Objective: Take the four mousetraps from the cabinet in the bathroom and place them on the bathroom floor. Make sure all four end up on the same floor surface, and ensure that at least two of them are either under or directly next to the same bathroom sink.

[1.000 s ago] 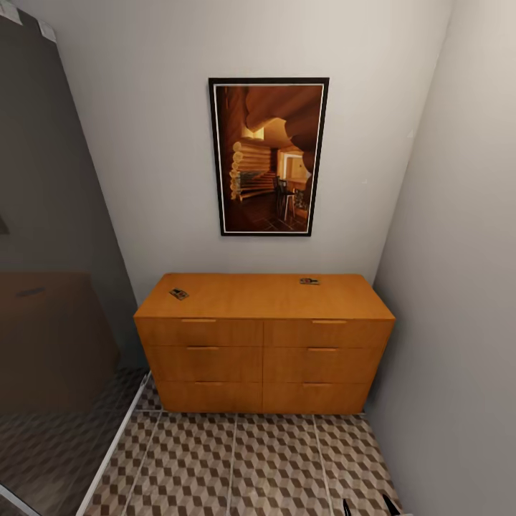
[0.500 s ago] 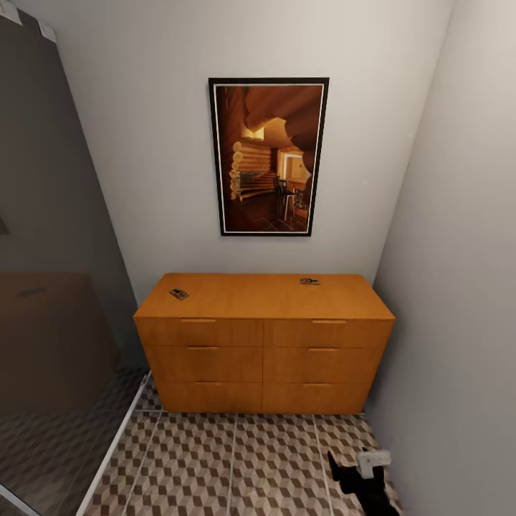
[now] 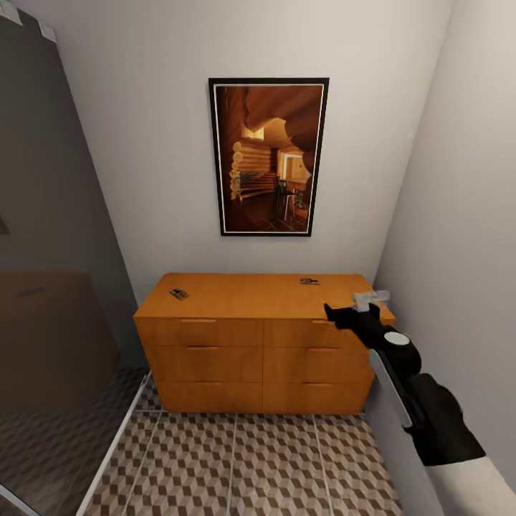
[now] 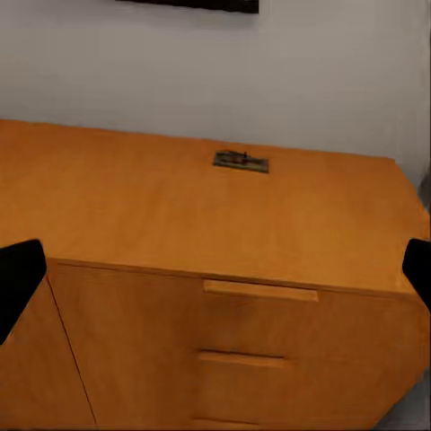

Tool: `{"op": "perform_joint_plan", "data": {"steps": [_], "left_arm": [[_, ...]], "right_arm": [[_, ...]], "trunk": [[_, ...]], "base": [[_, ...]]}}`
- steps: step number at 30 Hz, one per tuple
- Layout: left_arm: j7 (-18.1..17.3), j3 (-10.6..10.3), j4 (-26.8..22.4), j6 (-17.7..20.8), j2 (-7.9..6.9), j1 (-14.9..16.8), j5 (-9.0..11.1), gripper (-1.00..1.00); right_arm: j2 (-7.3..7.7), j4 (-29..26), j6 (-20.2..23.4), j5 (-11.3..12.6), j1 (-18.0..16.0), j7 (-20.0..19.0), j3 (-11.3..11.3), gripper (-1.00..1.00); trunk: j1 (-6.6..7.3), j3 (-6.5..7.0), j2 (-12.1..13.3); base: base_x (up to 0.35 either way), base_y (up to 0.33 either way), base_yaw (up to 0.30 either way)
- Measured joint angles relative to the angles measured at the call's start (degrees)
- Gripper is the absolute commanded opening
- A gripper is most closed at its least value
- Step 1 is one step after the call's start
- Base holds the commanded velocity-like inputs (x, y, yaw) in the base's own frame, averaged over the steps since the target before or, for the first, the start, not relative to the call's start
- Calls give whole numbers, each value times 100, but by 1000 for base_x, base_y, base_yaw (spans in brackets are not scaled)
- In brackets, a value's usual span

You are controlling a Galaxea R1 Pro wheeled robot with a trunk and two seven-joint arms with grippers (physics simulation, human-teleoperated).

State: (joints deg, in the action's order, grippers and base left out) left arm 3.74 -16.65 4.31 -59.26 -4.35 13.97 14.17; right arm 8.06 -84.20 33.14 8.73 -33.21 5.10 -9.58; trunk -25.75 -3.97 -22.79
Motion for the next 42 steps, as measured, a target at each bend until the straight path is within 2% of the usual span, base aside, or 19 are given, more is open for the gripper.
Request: {"op": "perform_joint_plan", "data": {"steps": [2, 3, 4, 6, 7, 9, 10, 11, 12, 13, 14, 16, 18, 19, 20, 25, 29, 34, 42], "left_arm": [[0, 0, 0, 3, 1, 0, 0, 100], [0, 0, 0, 4, 1, 0, 0, 100], [0, 1, 0, 21, 1, 0, 0, 100], [-1, 0, -2, 108, 1, 0, 0, 100], [-3, 0, -3, 140, 1, -1, 0, 100], [-7, 1, -6, 228, -4, -1, 1, 100], [-10, 0, -8, 248, -4, -1, 0, 100], [-11, 0, -8, 255, -3, -1, -2, 100], [-14, 0, -12, 269, -1, -1, -5, 100], [-16, 1, -14, 272, -1, -1, -5, 100], [-18, 0, -15, 279, 0, -1, -7, 100], [-20, 1, -17, 284, -3, -1, -7, 100], [-22, 1, -18, 289, -6, -1, -8, 100], [-23, 0, -19, 289, -8, -1, -8, 100], [-23, 0, -19, 290, -11, -1, -8, 100], [-24, -2, -18, 297, -49, -1, -4, 100], [-19, -2, -13, 299, -106, -1, 2, 100], [-9, 3, -4, 406, -208, -2, 4, 100], [-8, 1, -2, 531, -234, -1, 2, 100]], "right_arm": [[3, -35, 679, -41, -987, 70, 14, 100], [3, -12, 846, -45, -1208, 95, 16, 100], [4, 80, 1139, -52, -1675, 145, 19, 100], [5, 453, 1555, -68, -2799, 210, 22, 100], [5, 600, 1620, -63, -3066, 216, 22, 100], [4, 1321, 1772, -43, -4188, 170, 25, 100], [7, 1676, 1810, -23, -4632, 51, 25, 100], [8, 1835, 1823, -1, -4831, -47, 22, 100], [9, 2183, 1846, 70, -5179, -541, -15, 100], [8, 2291, 1852, 52, -5272, -837, -44, 100], [8, 2512, 1853, 44, -5379, -1490, -153, 100], [12, 2765, 1831, 0, -5451, -2286, -350, 100], [61, 3195, 1650, -152, -5523, -3948, -820, 100], [102, 3270, 1539, -227, -5534, -4374, -912, 100], [197, 3386, 1273, -366, -5548, -5127, -1039, 100], [450, 3692, 146, -761, -5570, -7564, -1229, 100], [613, 3976, -254, -827, -5574, -8255, -1246, 100], [1029, 4317, -946, -819, -5575, -8770, -1248, 100], [1176, 4819, -1157, -814, -5575, -9146, -1270, 100]], "trunk": [[0, 0, 0], [0, 0, 0], [-1, -1, 3], [0, 0, 0], [0, 0, -1], [0, 0, 0], [1, 1, -2], [0, 0, 0], [-1, 0, 1], [1, -1, -2], [0, -1, 1], [0, -1, 1], [0, -2, 1], [0, -1, 1], [0, -1, 1], [0, -1, 0], [0, -1, 0], [0, -1, 0], [0, -1, 1]], "base": [[0, 0, 0], [0, 0, 0], [0, 0, 0], [0, 0, 0], [0, 0, 0], [0, 0, 0], [0, 0, 0], [0, 0, 0], [0, 0, 0], [0, 0, 0], [0, 0, 0], [0, 0, 0], [0, 0, 0], [0, 0, 0], [0, 0, 0], [0, 0, 0], [0, 0, 0], [0, 0, 0], [0, 0, 0]]}}
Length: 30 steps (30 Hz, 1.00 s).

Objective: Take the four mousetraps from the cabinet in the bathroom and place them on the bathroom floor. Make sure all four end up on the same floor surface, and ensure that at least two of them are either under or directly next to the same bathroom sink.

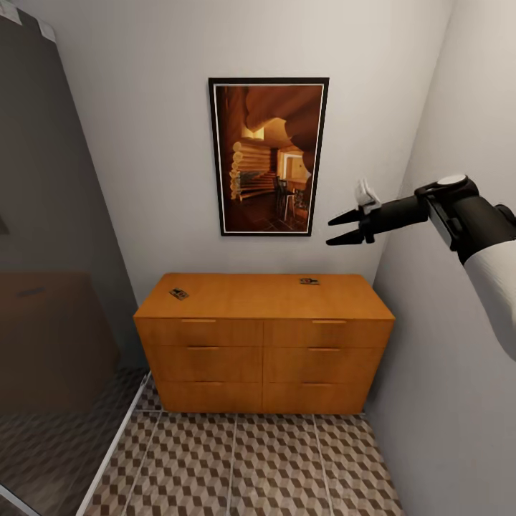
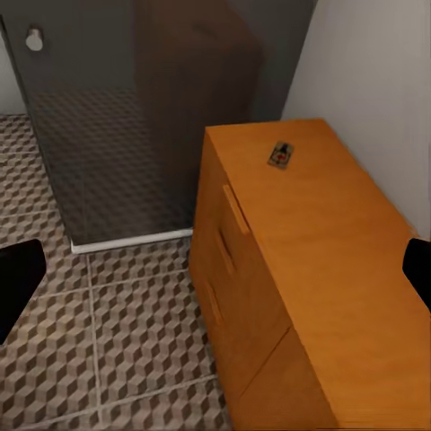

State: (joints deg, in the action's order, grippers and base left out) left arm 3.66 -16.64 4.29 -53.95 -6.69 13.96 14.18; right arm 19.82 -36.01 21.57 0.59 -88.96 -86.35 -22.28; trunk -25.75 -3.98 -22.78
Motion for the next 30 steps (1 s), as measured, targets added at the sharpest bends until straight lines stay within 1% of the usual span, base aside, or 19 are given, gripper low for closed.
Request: {"op": "perform_joint_plan", "data": {"steps": [4, 7, 12, 18, 21, 24, 25, 28, 30], "left_arm": [[-4, -6, 0, 28, -2, 0, -1, 100], [-4, -6, 0, 32, 3, 0, -1, 100], [-7, -8, 0, 56, 11, 0, -1, 100], [-13, -2, 5, 281, 1, 0, 0, 100], [-23, 2, 8, 323, -70, -58, 2, 100], [-29, 12, 9, 322, -239, -324, 12, 100], [-30, 3, 9, 323, -271, -368, 4, 100], [-31, -4, 9, 317, -315, -436, 0, 100], [-32, -6, 6, 317, -310, -443, -3, 100]], "right_arm": [[-1, 251, 11, 3, 0, -43, -15, 100], [-7, 310, 29, -3, 0, -48, -25, 100], [-3, 741, 27, -31, -1, -49, -37, 100], [2, 1129, -3, -49, -1, -48, -41, 100], [4, 1292, -114, -50, -2, -43, -42, 100], [-1, 1487, -403, -51, -2, -40, -45, 100], [-1, 1553, -467, -51, -2, -40, -45, 100], [0, 1710, -570, -45, -2, -46, -45, 100], [3, 1737, -577, -43, -2, -53, -45, 100]], "trunk": [[0, 0, 0], [0, 0, 0], [0, 0, 0], [0, 0, 0], [0, 0, 0], [0, -1, 0], [0, 0, 0], [1, 0, -1], [2, 0, -2]], "base": [[0, 0, 0], [0, 0, 0], [0, 0, 0], [0, 0, 0], [0, 0, 0], [0, 0, 0], [0, 0, 0], [49, 0, 0], [215, 0, 0]]}}
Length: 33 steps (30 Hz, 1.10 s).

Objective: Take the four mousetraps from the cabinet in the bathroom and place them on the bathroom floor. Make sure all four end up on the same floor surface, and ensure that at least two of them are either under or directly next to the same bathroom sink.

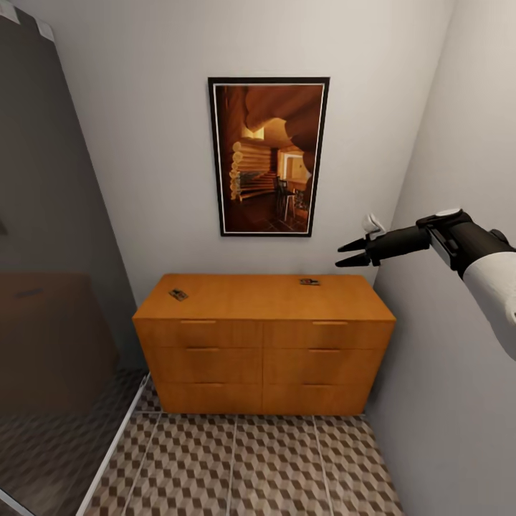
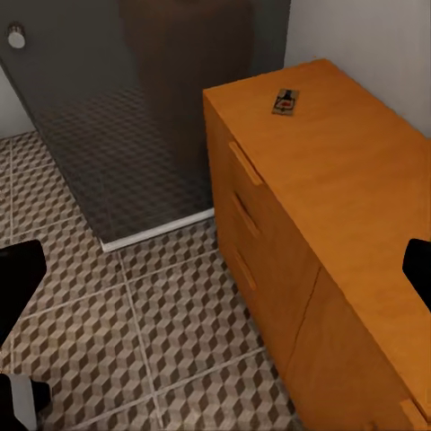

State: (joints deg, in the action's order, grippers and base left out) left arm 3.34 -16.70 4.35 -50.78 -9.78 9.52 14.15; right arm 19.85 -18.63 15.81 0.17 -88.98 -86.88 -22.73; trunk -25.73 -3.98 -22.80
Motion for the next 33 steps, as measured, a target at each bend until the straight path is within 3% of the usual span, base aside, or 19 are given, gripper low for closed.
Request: {"op": "perform_joint_plan", "data": {"steps": [14, 21, 33], "left_arm": [[7, 5, -6, 8, 55, -11, 2, 100], [8, 5, -6, 8, 55, -8, 1, 100], [8, 5, -6, 16, 46, -12, 1, 100]], "right_arm": [[-145, 751, -194, -4, 7, -28, -6, 100], [-228, 1452, -889, -22, 8, -12, -10, 100], [-180, 1552, -1046, -62, 10, 8, -8, 100]], "trunk": [[0, 0, 1], [-1, 0, 1], [0, 0, 0]], "base": [[234, 0, 0], [131, 0, 0], [205, 0, 0]]}}
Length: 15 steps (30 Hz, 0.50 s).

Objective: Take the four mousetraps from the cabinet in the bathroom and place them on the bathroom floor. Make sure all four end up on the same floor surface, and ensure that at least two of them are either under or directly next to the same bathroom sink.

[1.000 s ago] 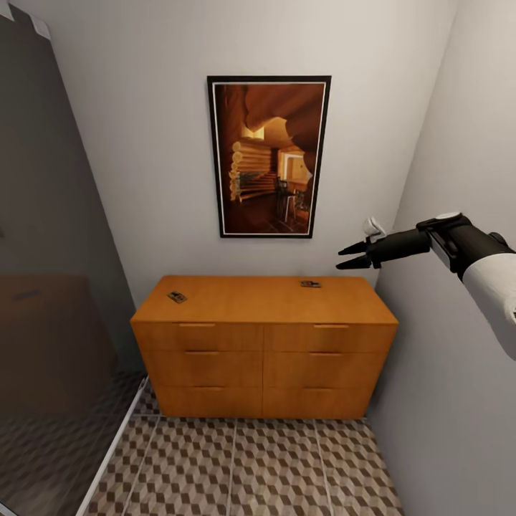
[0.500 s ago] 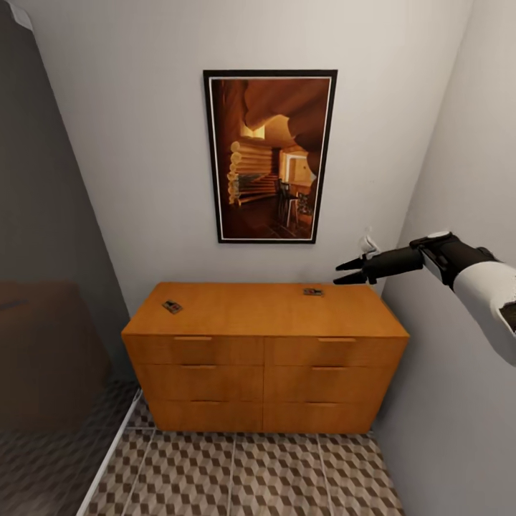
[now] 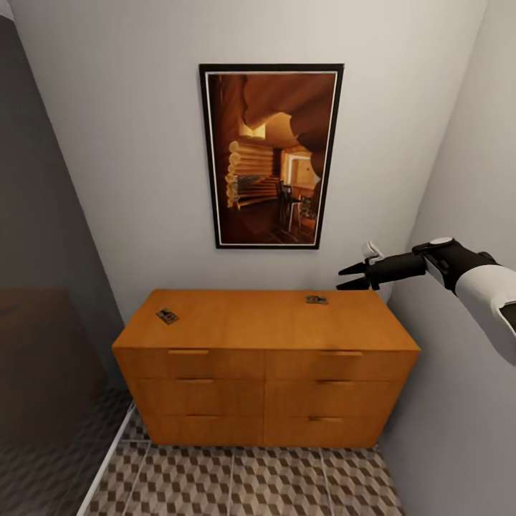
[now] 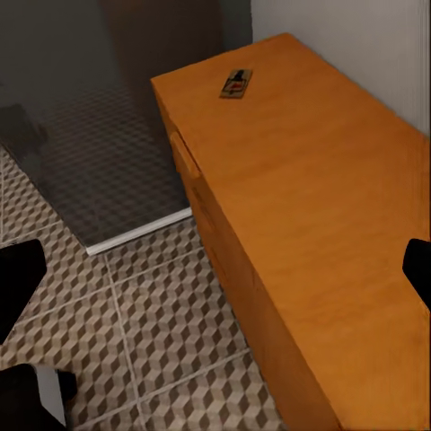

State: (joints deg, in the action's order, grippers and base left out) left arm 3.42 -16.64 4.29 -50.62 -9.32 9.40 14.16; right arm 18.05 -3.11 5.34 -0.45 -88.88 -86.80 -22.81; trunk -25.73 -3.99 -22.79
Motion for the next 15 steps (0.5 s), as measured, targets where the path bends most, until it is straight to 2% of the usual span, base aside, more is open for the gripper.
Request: {"op": "perform_joint_plan", "data": {"steps": [4, 8, 12, 15], "left_arm": [[0, 0, 0, 0, -2, 1, 0, 100], [0, 0, 0, 0, -1, 2, 0, 100], [0, 0, -2, 0, -1, 2, 0, 100], [0, 0, -5, -3, -1, 3, 0, 100]], "right_arm": [[0, -16, -1, -9, 0, 177, -12, 100], [-3, -15, -4, -275, -1, 598, -221, 100], [-3, -10, -28, -507, -1, 716, -292, 100], [2, -3, -43, -579, 2, 744, -305, 100]], "trunk": [[0, 0, 0], [-1, 0, 0], [-1, 0, 0], [-1, 0, 0]], "base": [[170, 0, 0], [143, 0, 0], [126, 0, 0], [107, 0, 0]]}}
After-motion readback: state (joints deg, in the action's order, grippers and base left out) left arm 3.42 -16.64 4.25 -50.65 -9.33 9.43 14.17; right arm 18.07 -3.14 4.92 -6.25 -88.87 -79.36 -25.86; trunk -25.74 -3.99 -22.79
